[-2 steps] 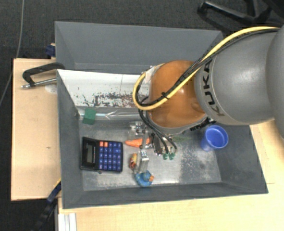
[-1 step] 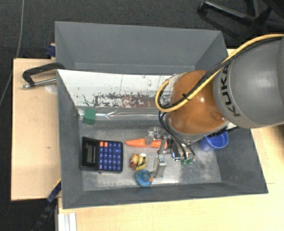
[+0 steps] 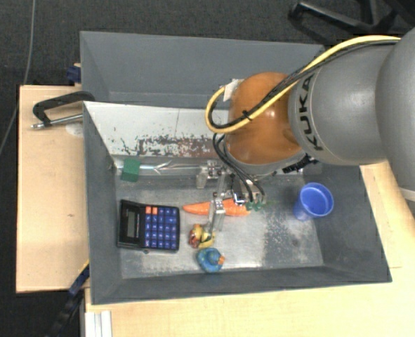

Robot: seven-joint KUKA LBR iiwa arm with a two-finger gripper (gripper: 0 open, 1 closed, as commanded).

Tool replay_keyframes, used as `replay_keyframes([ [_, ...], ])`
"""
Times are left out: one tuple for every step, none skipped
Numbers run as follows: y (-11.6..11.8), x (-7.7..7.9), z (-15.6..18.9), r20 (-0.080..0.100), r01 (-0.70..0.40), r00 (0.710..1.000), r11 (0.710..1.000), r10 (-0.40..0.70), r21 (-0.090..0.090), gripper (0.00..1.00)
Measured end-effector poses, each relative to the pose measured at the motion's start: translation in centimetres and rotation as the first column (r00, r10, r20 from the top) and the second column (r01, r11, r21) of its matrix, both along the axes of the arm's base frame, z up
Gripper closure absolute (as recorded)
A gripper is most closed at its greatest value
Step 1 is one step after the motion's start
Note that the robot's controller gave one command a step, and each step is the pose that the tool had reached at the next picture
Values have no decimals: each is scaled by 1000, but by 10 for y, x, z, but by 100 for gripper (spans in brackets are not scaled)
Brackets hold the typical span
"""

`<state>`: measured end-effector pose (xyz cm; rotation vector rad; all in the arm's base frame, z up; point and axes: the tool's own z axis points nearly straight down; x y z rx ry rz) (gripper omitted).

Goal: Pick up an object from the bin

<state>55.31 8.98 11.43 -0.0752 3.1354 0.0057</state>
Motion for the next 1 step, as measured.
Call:
replay_keyframes([
  [-21, 22, -17, 2, 14, 1000, 1000, -14, 4, 0],
])
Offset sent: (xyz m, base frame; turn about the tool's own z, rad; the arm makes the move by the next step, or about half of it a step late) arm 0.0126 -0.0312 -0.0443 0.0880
